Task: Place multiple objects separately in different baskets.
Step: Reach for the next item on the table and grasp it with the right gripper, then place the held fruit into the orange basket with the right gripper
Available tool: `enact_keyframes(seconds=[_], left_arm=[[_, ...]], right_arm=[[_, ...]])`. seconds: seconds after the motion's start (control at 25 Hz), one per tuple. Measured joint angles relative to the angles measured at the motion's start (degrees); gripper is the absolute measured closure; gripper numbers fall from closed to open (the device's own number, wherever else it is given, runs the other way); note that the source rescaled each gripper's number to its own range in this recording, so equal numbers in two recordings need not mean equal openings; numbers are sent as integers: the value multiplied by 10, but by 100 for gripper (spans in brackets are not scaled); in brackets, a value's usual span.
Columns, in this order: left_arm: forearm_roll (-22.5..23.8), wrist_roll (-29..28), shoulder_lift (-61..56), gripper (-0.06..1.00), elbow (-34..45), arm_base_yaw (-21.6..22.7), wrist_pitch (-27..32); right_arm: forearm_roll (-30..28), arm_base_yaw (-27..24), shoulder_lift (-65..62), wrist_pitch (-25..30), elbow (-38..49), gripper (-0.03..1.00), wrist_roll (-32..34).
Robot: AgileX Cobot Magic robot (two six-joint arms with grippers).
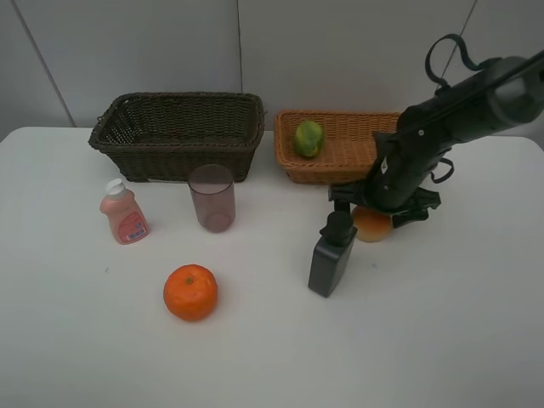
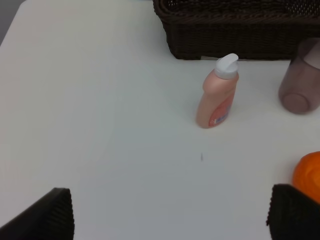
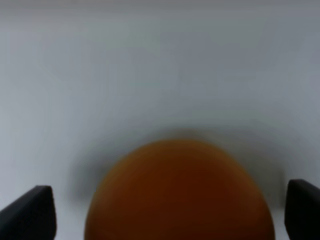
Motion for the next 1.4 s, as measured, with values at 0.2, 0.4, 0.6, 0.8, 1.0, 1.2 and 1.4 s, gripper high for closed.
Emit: enact_keyframes(seconds=[0.2,0.4,0.6,0.8,1.0,1.2,1.4], left_arm=[[0,0,0,-6,0,0,0],[0,0,0,-6,0,0,0],[0,0,0,-6,0,0,0],[0,0,0,-6,0,0,0],[0,0,0,-6,0,0,0],[0,0,0,-6,0,0,0],[0,0,0,-6,0,0,0]], right_arm=[[-1,0,3,0,0,11,0],[-1,0,4,0,0,57,0],[-1,0,4,2,0,57,0],[-1,0,4,2,0,57,0],[-1,0,4,2,0,57,0],[11,0,-15,24,0,57,-11],[46,0,-62,102,-26,57,-86]])
